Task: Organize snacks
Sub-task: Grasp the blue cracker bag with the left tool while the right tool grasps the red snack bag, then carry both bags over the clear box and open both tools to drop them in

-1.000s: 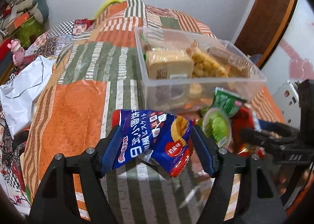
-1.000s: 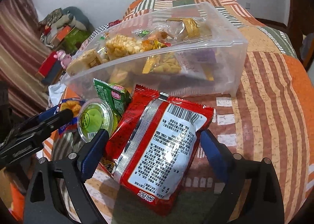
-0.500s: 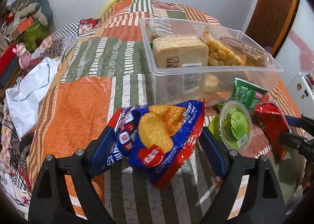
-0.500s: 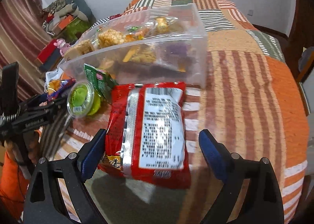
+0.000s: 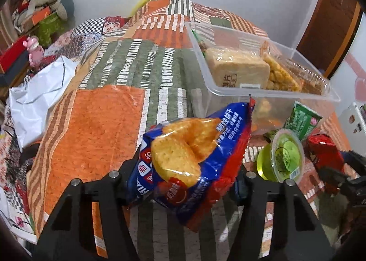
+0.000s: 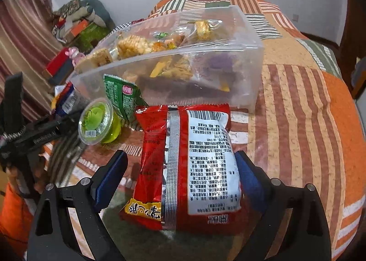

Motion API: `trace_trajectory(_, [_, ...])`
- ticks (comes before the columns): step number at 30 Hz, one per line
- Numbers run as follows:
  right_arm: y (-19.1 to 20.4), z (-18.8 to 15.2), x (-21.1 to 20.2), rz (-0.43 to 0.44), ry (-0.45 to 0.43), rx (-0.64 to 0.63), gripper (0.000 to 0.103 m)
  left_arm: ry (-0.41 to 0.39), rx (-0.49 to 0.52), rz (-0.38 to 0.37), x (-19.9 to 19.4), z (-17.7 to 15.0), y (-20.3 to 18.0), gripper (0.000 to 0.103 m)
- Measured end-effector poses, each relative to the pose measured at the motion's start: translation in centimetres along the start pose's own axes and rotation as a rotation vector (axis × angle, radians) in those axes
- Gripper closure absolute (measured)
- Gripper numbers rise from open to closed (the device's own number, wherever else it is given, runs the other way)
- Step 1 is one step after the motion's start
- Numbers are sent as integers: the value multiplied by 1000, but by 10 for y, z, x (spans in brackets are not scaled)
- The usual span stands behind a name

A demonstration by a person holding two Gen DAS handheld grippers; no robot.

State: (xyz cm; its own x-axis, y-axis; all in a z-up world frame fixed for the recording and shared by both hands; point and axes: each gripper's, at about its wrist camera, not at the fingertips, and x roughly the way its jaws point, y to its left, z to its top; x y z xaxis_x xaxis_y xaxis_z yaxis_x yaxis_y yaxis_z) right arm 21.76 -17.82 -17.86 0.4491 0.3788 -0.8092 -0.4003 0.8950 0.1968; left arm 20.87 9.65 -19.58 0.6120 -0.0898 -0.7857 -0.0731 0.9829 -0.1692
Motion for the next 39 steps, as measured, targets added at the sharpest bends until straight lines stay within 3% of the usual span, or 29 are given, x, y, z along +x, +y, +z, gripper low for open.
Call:
trace_trajectory(2, [0,-2,-2,-22,-11,-10,17,-5,-11,-6,-3,-1,2,49])
trace_trajectory(3, [-1,-1,-2,-33,-13,-13,27,-8,-13,-14,-6,-3,2,51])
trace_trajectory(6, [-8,-3,-7,-30,-23,-7,37,-16,-11,-32,-13,-8,0,52])
trace_trajectory(24, [-10,-6,-61,-7,-169,-5,37,-124,54,-64,-76,-8,-29,54])
trace_trajectory(39, [-6,38,-86,5,-336,-11,37,-212,120,-107,-103,27,-60,54])
